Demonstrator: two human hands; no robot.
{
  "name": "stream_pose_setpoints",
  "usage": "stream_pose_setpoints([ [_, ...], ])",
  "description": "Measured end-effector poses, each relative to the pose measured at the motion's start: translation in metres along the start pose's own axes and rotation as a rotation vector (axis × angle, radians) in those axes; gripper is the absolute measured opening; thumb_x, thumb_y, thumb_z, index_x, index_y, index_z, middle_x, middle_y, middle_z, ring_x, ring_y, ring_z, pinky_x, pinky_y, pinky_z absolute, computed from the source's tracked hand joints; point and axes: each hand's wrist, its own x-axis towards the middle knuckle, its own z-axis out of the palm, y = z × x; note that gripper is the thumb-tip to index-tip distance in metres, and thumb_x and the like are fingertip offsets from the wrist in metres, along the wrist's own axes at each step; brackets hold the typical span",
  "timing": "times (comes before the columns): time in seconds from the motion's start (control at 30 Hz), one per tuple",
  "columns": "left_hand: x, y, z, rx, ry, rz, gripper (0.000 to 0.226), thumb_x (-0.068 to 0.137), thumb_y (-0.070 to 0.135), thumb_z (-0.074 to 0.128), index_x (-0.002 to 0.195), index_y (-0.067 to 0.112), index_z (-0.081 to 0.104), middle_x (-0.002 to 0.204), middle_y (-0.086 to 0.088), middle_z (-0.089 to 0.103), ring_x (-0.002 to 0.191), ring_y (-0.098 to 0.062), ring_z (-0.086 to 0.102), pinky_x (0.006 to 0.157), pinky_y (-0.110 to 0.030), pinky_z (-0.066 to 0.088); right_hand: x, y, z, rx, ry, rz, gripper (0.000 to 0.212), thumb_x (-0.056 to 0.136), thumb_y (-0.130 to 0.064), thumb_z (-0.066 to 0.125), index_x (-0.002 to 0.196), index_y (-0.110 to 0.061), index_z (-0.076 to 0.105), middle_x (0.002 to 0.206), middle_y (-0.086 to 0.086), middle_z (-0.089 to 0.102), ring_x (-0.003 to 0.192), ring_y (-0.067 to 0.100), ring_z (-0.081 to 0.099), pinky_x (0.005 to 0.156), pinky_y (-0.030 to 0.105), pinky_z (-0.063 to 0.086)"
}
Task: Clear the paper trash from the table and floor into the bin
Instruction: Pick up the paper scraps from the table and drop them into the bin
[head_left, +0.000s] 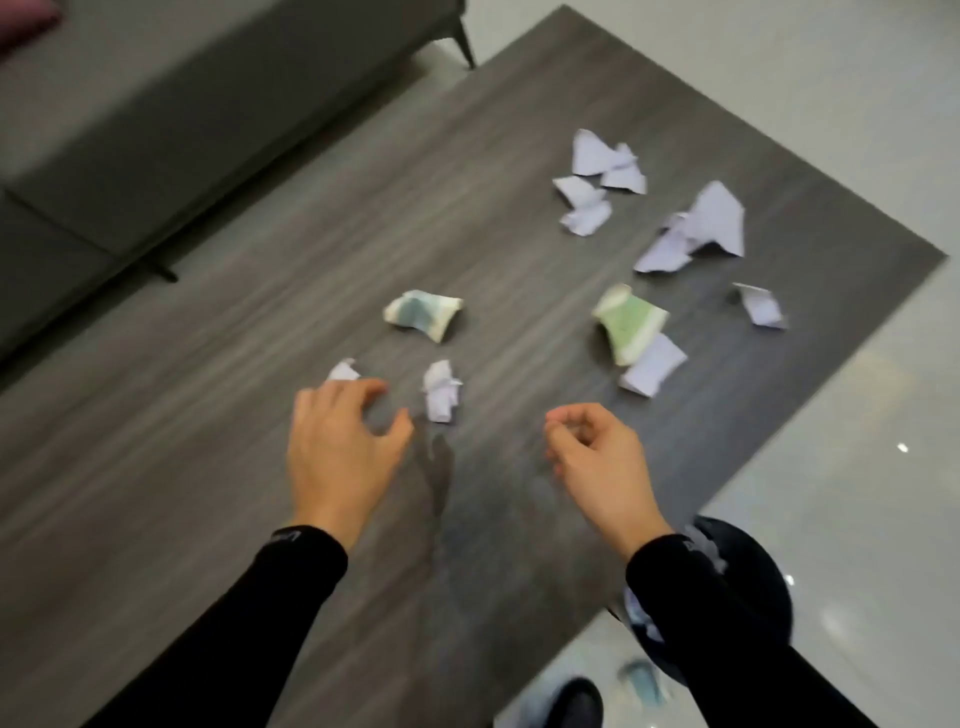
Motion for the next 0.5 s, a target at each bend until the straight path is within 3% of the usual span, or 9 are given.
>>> stream_pose_setpoints([
  [0.03,0.014,-0.021,-0.005,0.075,0.021,-0.001,0.045,0.066,0.028,0.077,0.106,0.01,0.067,0.111,-0.02,0.064,0.103,-0.043,0.055,0.089,-0.04,0.04,0.006,-0.004,0.016,-0.032,-0.01,-0.011,0.023,0.083,-0.007,0.058,0.073,-0.028,0.055,0.062,-0.004,0.057,0.054,0.007,0.052,0.064,0.027,0.044],
  [0.1,0.04,-0.055,-0.007,0.149,-0.225,-0.022,0.073,0.066,0.031,0.08,0.132,0.018,0.052,0.147,-0.027,0.031,0.13,-0.047,0.032,0.105,-0.048,0.031,0.018,-0.009,0.046,-0.124,-0.023,-0.05,0.019,0.08,-0.013,0.064,0.086,-0.03,0.057,0.075,-0.006,0.058,0.061,0.01,0.053,0.07,0.031,0.047],
  [0.13,0.049,-0.067,-0.003,0.187,-0.41,-0.002,0.077,0.07,0.033,0.077,0.138,0.025,0.043,0.155,-0.022,0.015,0.136,-0.043,0.024,0.109,-0.047,0.029,0.022,-0.011,0.059,-0.2,-0.035,-0.082,0.025,0.079,-0.018,0.067,0.098,-0.031,0.059,0.086,-0.006,0.057,0.067,0.012,0.056,0.075,0.033,0.049],
  [0.17,0.054,-0.076,0.003,0.226,-0.561,0.06,0.071,0.075,0.034,0.072,0.139,0.029,0.041,0.157,-0.015,0.012,0.135,-0.039,0.025,0.108,-0.043,0.032,0.027,-0.013,0.073,-0.285,-0.056,-0.129,0.04,0.077,-0.024,0.07,0.114,-0.03,0.058,0.099,-0.005,0.054,0.077,0.013,0.058,0.081,0.033,0.05],
  [0.2,0.056,-0.083,0.01,0.255,-0.641,0.139,0.058,0.082,0.032,0.066,0.136,0.029,0.045,0.155,-0.01,0.022,0.131,-0.035,0.031,0.104,-0.039,0.036,0.032,-0.014,0.085,-0.358,-0.093,-0.181,0.055,0.075,-0.029,0.072,0.126,-0.029,0.053,0.111,-0.004,0.05,0.091,0.014,0.058,0.088,0.032,0.049],
  [0.23,0.055,-0.088,0.015,0.248,-0.645,0.196,0.043,0.086,0.027,0.06,0.129,0.024,0.054,0.146,-0.008,0.039,0.123,-0.033,0.04,0.098,-0.036,0.039,0.038,-0.015,0.096,-0.433,-0.137,-0.218,0.066,0.073,-0.033,0.073,0.134,-0.029,0.047,0.123,-0.002,0.045,0.105,0.016,0.055,0.095,0.033,0.046],
  [0.3,0.057,-0.092,0.017,0.108,-0.464,0.146,0.023,0.09,0.02,0.055,0.11,0.016,0.065,0.116,-0.009,0.062,0.105,-0.032,0.054,0.085,-0.032,0.039,0.047,-0.014,0.114,-0.639,-0.203,-0.258,0.071,0.074,-0.038,0.072,0.138,-0.028,0.043,0.138,0.003,0.037,0.125,0.021,0.041,0.104,0.035,0.039],
  [0.4,0.074,-0.073,0.01,-0.148,-0.198,0.133,0.016,0.088,0.017,0.06,0.101,0.013,0.068,0.102,-0.007,0.069,0.095,-0.029,0.063,0.076,-0.023,0.036,0.057,-0.011,0.127,-0.812,-0.2,-0.287,0.044,0.083,-0.023,0.063,0.125,-0.017,0.055,0.128,0.007,0.045,0.117,0.027,0.046,0.098,0.031,0.038],
  [0.5,0.109,-0.026,0.014,-0.239,-0.159,0.333,0.009,0.078,0.015,0.069,0.085,0.014,0.075,0.116,-0.01,0.067,0.115,-0.035,0.054,0.094,-0.031,0.039,0.057,-0.015,0.118,-0.566,-0.079,-0.183,0.027,0.085,-0.013,0.05,0.11,-0.016,0.06,0.101,0.01,0.062,0.097,0.03,0.059,0.081,0.03,0.042],
])
